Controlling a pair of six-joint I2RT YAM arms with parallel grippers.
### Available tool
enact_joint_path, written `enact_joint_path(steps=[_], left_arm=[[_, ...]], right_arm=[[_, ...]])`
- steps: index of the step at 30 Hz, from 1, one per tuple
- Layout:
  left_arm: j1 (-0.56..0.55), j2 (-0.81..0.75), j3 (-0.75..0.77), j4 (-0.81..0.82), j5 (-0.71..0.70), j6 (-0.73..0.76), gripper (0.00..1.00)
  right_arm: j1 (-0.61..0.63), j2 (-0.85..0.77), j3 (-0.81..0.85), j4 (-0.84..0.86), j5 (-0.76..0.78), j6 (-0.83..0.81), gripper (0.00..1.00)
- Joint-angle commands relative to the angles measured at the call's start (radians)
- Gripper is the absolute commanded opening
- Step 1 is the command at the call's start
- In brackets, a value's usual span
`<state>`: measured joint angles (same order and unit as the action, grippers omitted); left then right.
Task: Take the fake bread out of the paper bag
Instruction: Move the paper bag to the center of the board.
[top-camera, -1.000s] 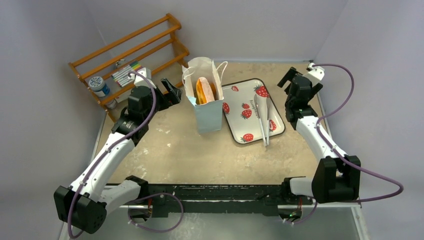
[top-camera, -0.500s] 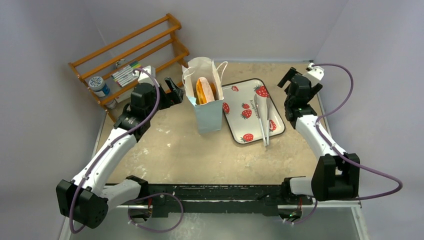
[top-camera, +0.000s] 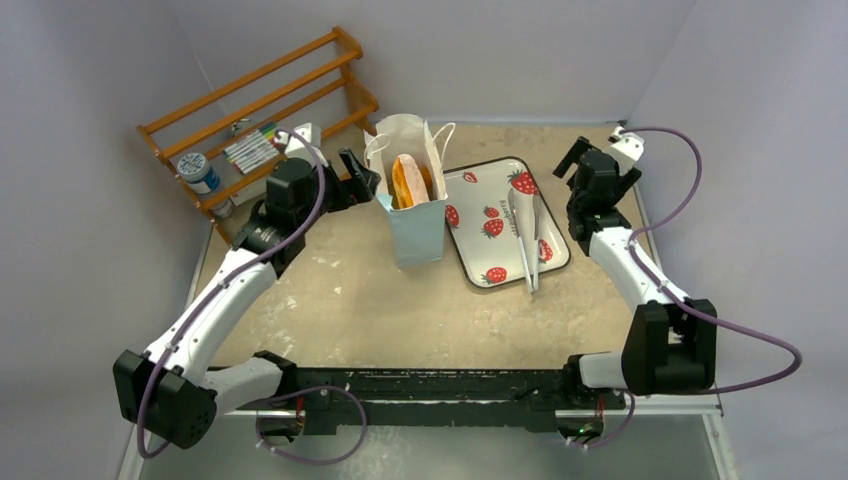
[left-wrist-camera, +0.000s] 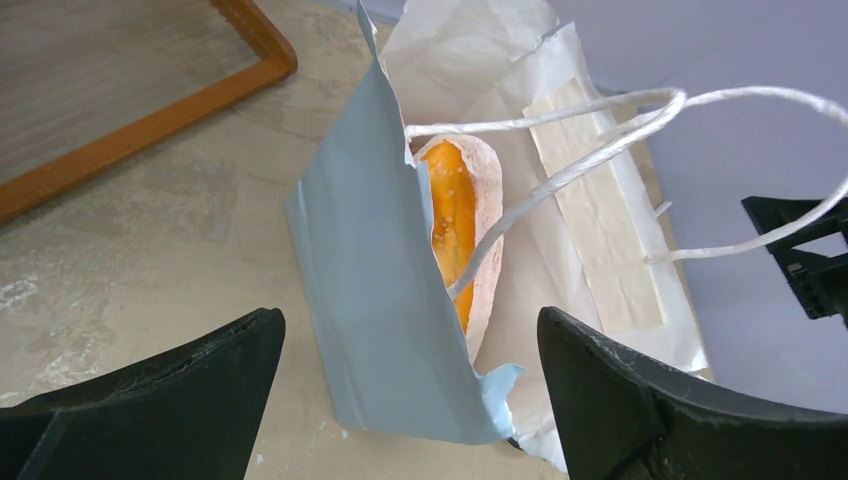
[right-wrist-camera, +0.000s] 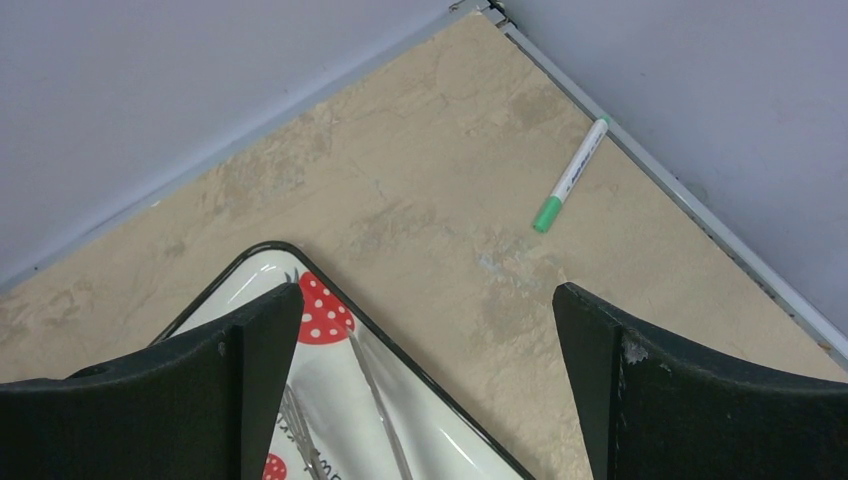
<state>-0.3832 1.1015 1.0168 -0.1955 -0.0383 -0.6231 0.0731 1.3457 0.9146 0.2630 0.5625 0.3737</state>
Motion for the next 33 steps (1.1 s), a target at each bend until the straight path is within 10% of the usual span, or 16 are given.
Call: enact_joint_path(steps=[1,10,21,33], left_arm=[[-0.049,0.075,0.06,0.041,-0.044,0.034,0.97],[-0.132,0.213,0.114,0.033,-0.325,0.061,0.81],[-0.132,0.218,0.098,0.022,-0.473,0.075,0.14],[-0.132,0.162,0.132,-0.024,-0.561,0.154,0.11]], right_arm=[[0.003,-0.006,0.045,0.001,0.02,-0.016,0.96],[0.038,0.007,0.096,-0.08,0.028,-0.077,0.93],[0.119,0.08,0.121,-0.318,0.005,-0.008,0.91],[0.119,0.231,0.167,-0.449,-0.034,0.053,0.92]])
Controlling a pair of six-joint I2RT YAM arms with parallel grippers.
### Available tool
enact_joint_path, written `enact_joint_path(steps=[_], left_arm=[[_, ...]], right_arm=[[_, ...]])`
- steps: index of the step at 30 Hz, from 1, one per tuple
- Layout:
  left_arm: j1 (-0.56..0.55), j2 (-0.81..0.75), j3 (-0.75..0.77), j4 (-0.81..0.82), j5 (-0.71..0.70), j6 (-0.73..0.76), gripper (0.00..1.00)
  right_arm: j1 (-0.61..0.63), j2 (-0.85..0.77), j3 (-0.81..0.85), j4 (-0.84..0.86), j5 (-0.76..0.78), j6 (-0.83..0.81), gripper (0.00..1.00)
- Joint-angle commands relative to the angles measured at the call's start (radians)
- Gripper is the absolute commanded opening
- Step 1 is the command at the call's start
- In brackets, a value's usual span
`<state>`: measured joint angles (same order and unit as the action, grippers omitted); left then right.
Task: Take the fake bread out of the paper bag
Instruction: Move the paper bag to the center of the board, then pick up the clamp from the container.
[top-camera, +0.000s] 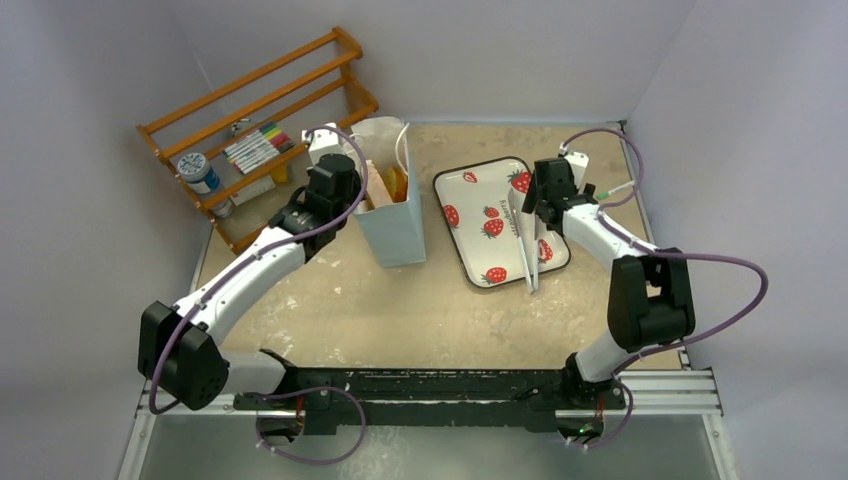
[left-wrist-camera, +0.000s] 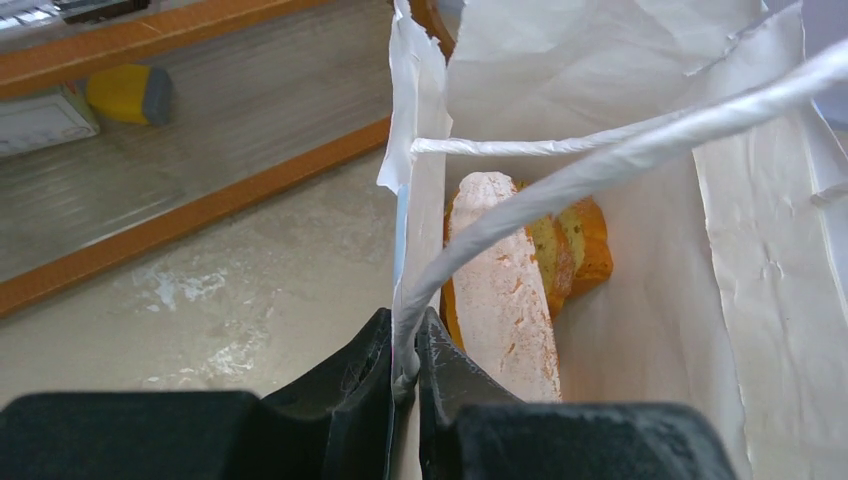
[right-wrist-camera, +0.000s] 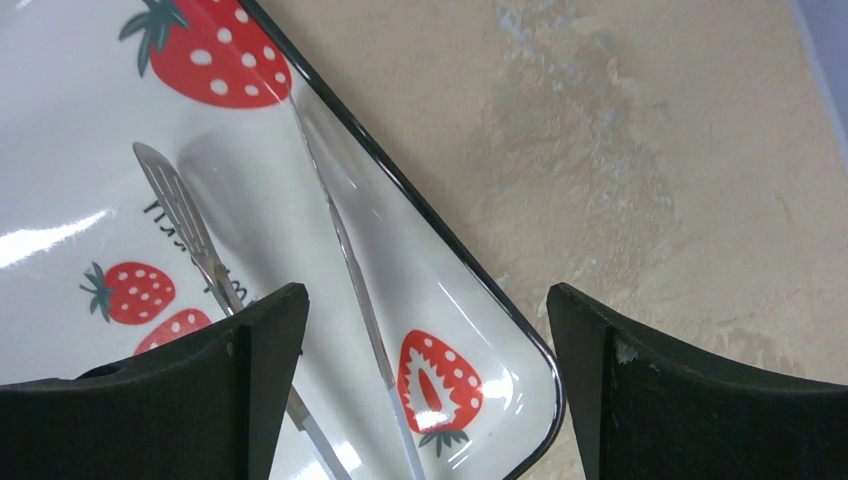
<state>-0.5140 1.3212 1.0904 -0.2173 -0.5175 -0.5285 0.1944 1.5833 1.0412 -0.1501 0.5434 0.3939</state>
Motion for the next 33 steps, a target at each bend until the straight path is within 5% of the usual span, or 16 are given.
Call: enact_joint_path(steps=[1,14,22,33], left_arm=[[-0.002,-0.064,0.057,-0.007,-0.092,0.069,0.11],[-0.001,-0.113,0.021,-0.041,-0.176,0.11,0.12],[-0.001,-0.181,0.026,-0.045,-0.186,0.086,0.53],[-0.003,-0.178,0.204,-0.088,-0.107,0.059,0.62]], right_arm=[[-0.002,-0.002,0.04,-0.036,-0.019,0.034,0.92],[-0.001,0.06,0.049,-0.037,-0.079,0.042,0.91],[-0.001,0.104,0.052,-0.04,-0.086,0.038,0.89],[-0.001,0.148,0.04,-0.02,-0.16,0.039,0.48]])
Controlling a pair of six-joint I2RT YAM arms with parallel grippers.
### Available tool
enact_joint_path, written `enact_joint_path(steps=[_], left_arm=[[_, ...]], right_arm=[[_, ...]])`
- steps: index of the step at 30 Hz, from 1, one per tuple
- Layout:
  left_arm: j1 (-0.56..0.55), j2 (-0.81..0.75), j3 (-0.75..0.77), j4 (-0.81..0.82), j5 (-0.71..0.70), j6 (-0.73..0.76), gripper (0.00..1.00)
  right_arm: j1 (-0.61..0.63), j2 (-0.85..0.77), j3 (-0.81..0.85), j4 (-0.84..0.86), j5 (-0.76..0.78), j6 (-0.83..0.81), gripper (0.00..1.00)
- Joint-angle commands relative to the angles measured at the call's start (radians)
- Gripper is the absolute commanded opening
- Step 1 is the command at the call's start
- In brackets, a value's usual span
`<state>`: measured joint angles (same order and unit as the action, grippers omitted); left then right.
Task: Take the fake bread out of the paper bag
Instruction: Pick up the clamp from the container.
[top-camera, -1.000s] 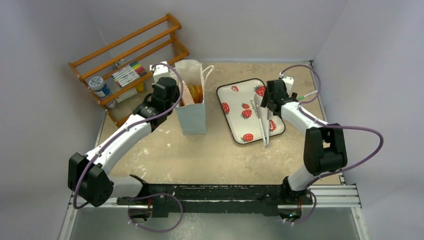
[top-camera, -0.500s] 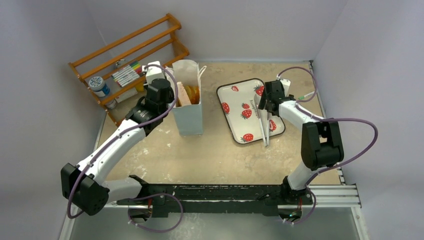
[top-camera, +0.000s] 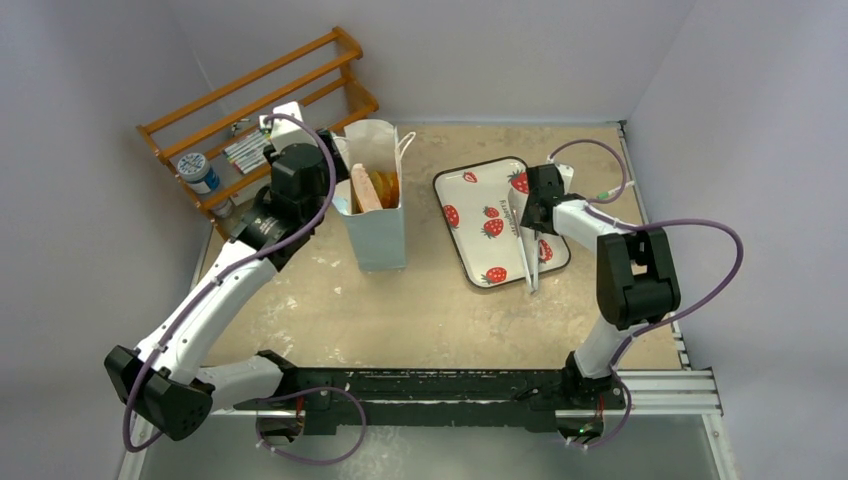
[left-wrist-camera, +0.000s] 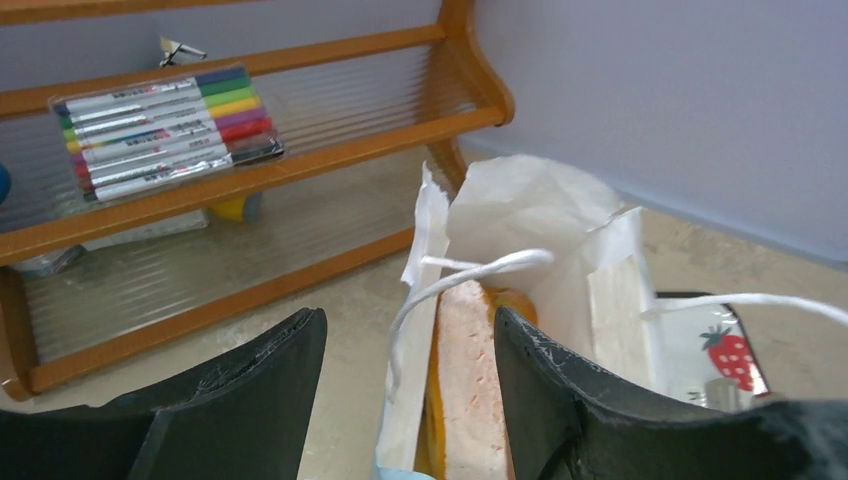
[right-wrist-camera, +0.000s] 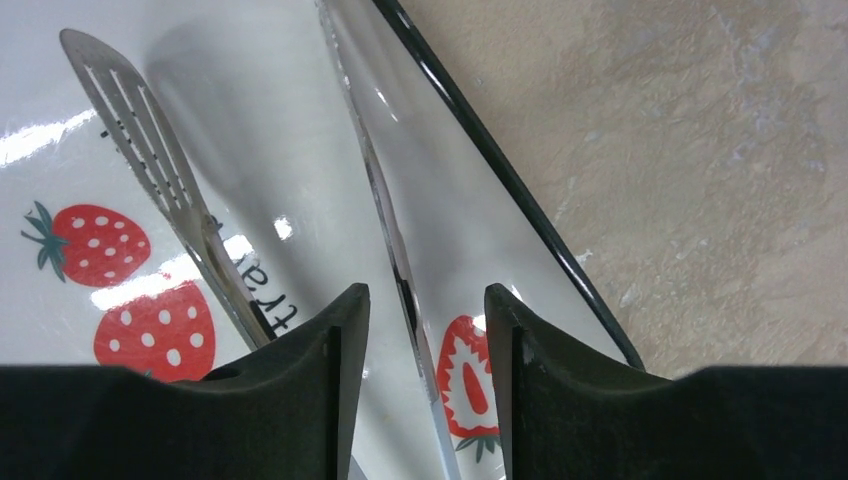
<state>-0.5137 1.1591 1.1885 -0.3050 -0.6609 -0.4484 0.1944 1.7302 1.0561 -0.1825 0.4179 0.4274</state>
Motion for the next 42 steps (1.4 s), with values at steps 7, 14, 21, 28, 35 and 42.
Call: enact_joint_path(steps=[7,14,21,28,35,42], left_arm=[[-0.04,0.029,0.256,-0.1,0.065,-0.034,0.63],[-0.2,0.119,0.365,-0.175,0.047,-0.027,0.64],[-0.336,0.251,0.43,-0.228,0.006,-0.036,0.64],[-0.361,0.377,0.442,-0.273,0.067,-0.069,0.64],[-0.387,0.449,0.43,-0.223,0.103,-0.088,0.65],[-0.409,0.541,0.494,-0.201,0.113,-0.09,0.66]], right_arm=[[-0.001,0.022,0.014,0.025,-0.074,0.012,0.26],[-0.001,0.041,0.007,0.038,-0.105,0.019,0.04],[0.0,-0.004,0.002,0.042,-0.11,0.023,0.0],[0.018,-0.16,0.004,0.028,-0.094,0.008,0.0],[0.064,-0.303,0.02,-0.025,-0.091,-0.005,0.0],[0.196,-0.387,0.042,-0.083,-0.063,0.04,0.0]])
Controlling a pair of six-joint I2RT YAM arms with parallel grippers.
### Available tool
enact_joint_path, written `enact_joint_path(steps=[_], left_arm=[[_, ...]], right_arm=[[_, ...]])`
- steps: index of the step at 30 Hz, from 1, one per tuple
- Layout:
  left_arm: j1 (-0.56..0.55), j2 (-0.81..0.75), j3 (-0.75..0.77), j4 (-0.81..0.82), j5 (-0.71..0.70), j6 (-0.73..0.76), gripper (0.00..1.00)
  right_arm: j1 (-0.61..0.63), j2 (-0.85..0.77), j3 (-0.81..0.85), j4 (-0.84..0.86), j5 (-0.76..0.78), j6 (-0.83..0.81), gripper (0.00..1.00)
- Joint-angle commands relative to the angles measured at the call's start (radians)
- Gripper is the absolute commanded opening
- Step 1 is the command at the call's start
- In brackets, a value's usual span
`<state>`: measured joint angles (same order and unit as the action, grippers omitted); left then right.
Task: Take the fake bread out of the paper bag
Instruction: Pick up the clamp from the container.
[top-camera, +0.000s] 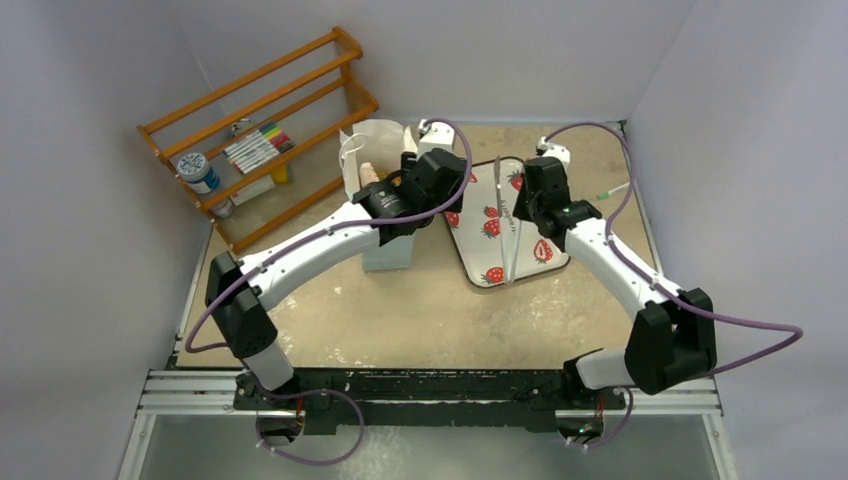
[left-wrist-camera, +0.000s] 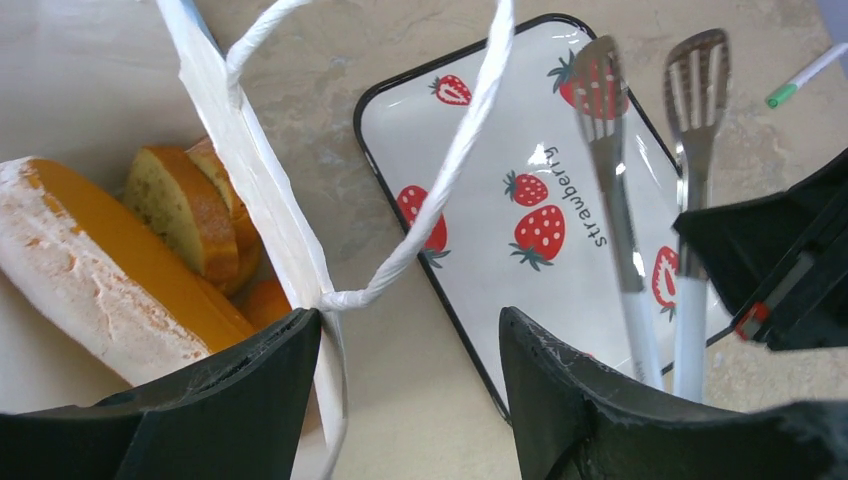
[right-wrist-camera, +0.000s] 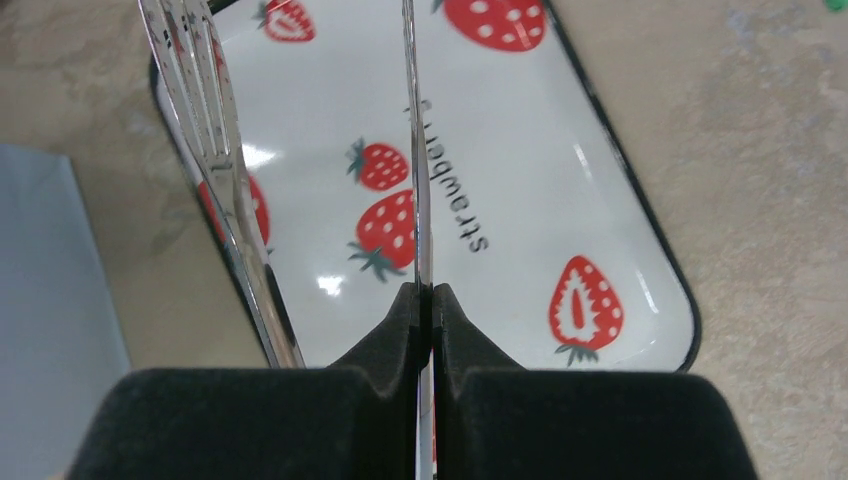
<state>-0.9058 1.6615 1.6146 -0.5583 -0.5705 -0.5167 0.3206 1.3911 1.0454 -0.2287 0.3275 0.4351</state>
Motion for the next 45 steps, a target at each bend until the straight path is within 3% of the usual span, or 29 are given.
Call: enact_joint_path(steps=[1,7,15,21,29,45], left_arm=[[-0.018,0.049,0.078,0.051,0.024,-0.022,0.66],[-0.026,0.013,0.075,0.011,-0.055,-0.031,0.66],[-0.025,-0.207,0.004,-0.084,-0.253,-0.076,0.67],[-0.051,-0.28,0.082,-0.119,-0.267,-0.065,0.67],[-0.192,-0.131,0.31,-0.16,-0.182,0.001,0.68],[-0.216,-0.02,0.184,-0.086,-0.247,-0.051,0.7]], right_arm=[[0.093,-0.05,0.06,-0.046,0.035,0.042,0.0],[0.157,-0.05,0.083,-0.07,0.061,0.072,0.0],[0.181,-0.046,0.098,-0.077,0.062,0.069,0.0],[0.214,-0.038,0.124,-0.084,0.071,0.067,0.0],[0.253,-0.046,0.205,-0.127,0.107,0.066,0.0],[0.285,-0.164,0.269,-0.201,0.117,0.104,0.0]])
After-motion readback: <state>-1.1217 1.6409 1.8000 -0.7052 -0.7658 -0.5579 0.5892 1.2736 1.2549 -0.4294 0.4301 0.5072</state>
